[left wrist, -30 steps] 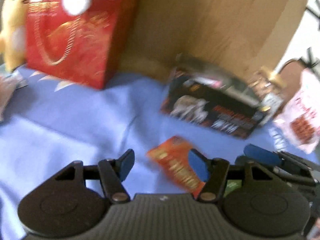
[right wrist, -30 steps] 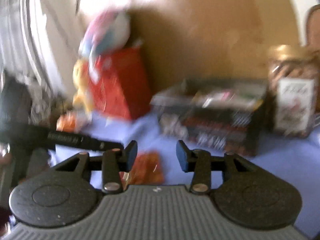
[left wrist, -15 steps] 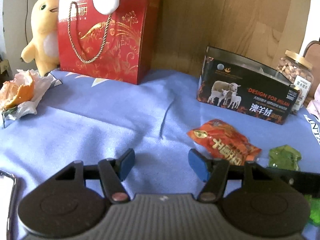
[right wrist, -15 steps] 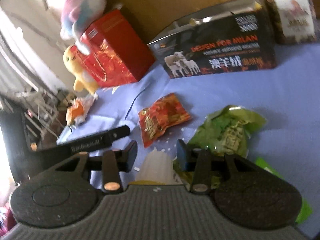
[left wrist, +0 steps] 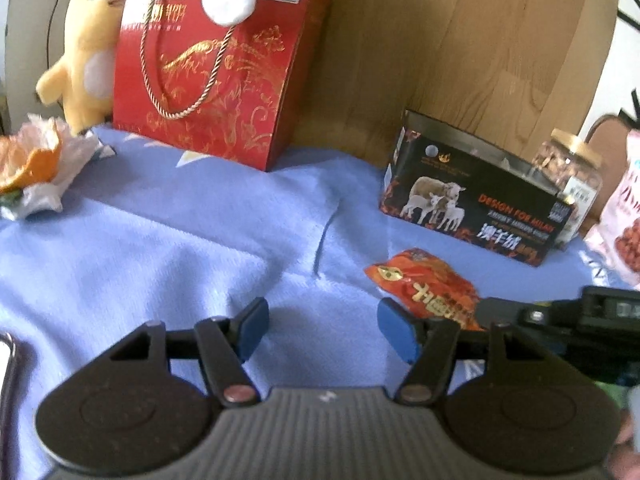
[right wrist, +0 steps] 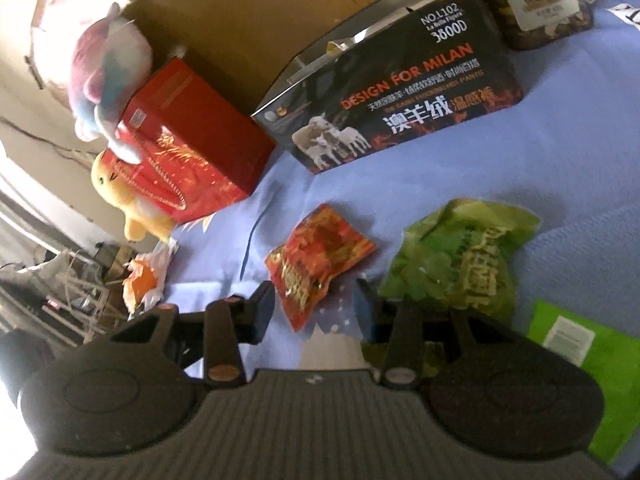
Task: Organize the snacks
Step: 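Move the right tool toward the red spicy-strip packet, then grasp the red spicy-strip packet with the right tool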
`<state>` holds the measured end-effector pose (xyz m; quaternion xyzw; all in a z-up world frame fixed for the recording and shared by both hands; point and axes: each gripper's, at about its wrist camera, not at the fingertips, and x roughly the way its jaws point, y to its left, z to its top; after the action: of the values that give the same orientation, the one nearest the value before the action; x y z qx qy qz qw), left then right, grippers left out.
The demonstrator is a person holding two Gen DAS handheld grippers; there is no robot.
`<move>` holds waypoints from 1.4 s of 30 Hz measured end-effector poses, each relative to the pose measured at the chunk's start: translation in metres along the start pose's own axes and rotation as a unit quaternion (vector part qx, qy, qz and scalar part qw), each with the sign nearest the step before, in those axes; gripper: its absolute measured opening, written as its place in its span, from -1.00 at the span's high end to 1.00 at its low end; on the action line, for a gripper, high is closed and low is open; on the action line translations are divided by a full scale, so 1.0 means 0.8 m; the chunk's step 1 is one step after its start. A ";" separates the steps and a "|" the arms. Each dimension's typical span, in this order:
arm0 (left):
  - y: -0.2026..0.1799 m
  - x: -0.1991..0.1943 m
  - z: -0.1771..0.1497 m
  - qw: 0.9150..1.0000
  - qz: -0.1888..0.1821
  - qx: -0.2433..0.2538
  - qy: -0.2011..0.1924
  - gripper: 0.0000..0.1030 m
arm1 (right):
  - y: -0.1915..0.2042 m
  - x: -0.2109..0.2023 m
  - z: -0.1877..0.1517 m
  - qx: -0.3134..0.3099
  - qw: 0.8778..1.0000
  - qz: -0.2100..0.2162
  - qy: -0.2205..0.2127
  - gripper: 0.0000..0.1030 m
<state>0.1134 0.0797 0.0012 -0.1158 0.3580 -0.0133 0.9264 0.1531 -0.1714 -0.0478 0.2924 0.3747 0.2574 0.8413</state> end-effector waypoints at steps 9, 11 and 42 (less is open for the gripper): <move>0.011 -0.014 0.001 0.998 -0.054 -0.032 0.007 -0.23 | 0.020 0.018 0.001 -0.018 0.999 -0.027 -0.010 0.11; 0.012 -0.016 0.001 0.998 -0.056 -0.034 0.004 -0.24 | 0.025 0.022 0.000 -0.025 0.999 -0.031 -0.011 0.11; 0.004 -0.014 -0.001 0.998 0.048 0.017 -0.041 -0.23 | 0.071 -0.063 -0.064 -0.254 0.959 -0.094 -0.079 0.92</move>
<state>0.1041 0.0835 0.0071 -0.0830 0.3242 0.0299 0.9419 0.0717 -0.1491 -0.0127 0.0519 0.2548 0.2400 0.9353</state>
